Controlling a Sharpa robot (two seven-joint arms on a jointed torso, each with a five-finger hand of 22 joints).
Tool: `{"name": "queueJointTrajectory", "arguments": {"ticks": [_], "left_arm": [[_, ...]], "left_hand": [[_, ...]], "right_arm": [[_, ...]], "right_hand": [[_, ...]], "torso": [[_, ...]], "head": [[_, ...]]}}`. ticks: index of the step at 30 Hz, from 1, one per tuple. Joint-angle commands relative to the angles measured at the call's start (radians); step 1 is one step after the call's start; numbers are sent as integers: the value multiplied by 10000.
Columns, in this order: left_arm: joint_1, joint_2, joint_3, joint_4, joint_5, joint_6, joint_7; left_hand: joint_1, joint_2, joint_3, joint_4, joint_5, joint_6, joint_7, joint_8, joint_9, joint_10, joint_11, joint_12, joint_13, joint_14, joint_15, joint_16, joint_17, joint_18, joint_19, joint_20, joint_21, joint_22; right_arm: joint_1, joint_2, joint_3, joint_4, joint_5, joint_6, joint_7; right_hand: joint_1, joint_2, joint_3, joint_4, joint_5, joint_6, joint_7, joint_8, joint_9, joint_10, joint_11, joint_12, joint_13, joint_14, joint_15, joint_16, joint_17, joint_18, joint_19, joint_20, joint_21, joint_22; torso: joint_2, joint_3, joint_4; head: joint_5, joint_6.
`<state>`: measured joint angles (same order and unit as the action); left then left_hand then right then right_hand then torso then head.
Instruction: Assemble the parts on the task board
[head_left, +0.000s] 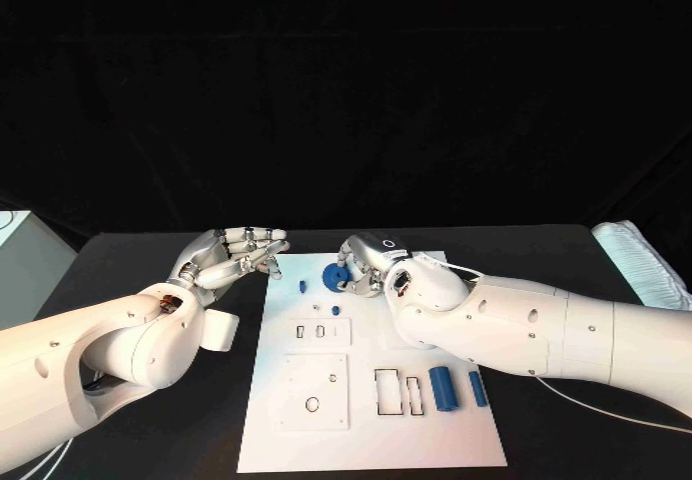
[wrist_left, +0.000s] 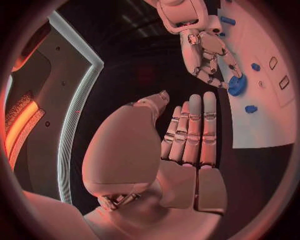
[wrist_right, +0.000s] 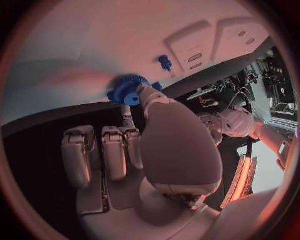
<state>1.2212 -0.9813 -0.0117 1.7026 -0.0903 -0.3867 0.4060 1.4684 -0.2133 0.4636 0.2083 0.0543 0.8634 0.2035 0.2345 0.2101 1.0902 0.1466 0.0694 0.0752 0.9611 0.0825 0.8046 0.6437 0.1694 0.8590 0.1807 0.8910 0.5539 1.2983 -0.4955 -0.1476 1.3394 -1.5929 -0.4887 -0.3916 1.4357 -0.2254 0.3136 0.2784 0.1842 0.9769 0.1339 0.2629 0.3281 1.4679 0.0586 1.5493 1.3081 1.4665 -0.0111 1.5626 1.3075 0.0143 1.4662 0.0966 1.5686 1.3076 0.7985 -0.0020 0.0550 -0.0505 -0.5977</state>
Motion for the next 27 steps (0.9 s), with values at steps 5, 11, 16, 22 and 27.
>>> {"name": "queueJointTrajectory", "arguments": {"ticks": [5, 11, 16, 22, 27], "left_arm": [[15, 14, 7, 14, 7, 205, 29], [15, 10, 7, 12, 6, 205, 17], [15, 10, 7, 8, 6, 205, 9], [15, 2, 7, 1, 5, 199, -3], [15, -7, 7, -4, 4, 196, -15]], "left_hand": [[-21, 27, 83, 1, -31, 33, 39, -47, 9, 23, 12, -3, 11, -49, 0, 34, -9, 128, -65, -8, 22, 9], [-21, 27, 83, 1, -31, 33, 39, -47, 9, 23, 12, -3, 11, -49, 0, 34, -9, 128, -65, -8, 22, 9], [-33, 21, 86, 3, -32, 26, 43, -51, 10, 16, 16, -6, 9, -56, 3, 44, -15, 127, -83, -5, 44, 25], [-33, 21, 86, 3, -32, 26, 43, -51, 10, 16, 16, -6, 9, -56, 3, 44, -15, 127, -83, -5, 44, 25], [-36, 16, 88, 1, -32, 19, 47, -55, 10, 9, 19, -10, 7, -61, 5, 50, -20, 127, -96, -3, 58, 34]], "right_arm": [[-18, 77, -9, -65, -87, 133, 38], [-22, 134, -11, -149, -3, 84, 100], [-23, 152, -11, -199, 94, 50, 164], [-24, 91, -12, -167, 234, 86, 286], [-32, 15, -14, -102, 407, 217, 396]], "right_hand": [[-142, -18, 37, 19, 16, -60, 17, -27, -7, 758, -36, -42, 2317, 1006, -55, 31, 2472, -143, 1046, -80, 22, 2632], [-403, -152, -40, 50, 14, -350, 110, -211, -101, 605, 44, -189, 2154, 1001, 14, 24, 2451, -143, 1046, -30, 22, 2632], [-888, -220, -344, 85, 19, -848, 270, -519, -238, 258, 194, -519, 1805, 1002, 153, 26, 2459, -143, 1046, 99, 22, 2632], [-1236, -165, -688, 116, 32, -933, 321, -607, -274, 230, 250, -548, 1784, 1004, 210, 28, 2467, -143, 1046, 165, 22, 2632], [-1371, -15, -747, 111, 42, -779, 290, -542, -249, 323, 230, -464, 1879, 1010, 203, 37, 2494, -143, 1046, 173, 22, 2632]], "torso": [[-2, -7, 4], [-4, -9, -4], [-1, -4, -6], [-2, 3, -12], [-1, 3, -17]], "head": [[3, -9], [3, -12], [-5, -3], [13, -13], [12, -28]]}}
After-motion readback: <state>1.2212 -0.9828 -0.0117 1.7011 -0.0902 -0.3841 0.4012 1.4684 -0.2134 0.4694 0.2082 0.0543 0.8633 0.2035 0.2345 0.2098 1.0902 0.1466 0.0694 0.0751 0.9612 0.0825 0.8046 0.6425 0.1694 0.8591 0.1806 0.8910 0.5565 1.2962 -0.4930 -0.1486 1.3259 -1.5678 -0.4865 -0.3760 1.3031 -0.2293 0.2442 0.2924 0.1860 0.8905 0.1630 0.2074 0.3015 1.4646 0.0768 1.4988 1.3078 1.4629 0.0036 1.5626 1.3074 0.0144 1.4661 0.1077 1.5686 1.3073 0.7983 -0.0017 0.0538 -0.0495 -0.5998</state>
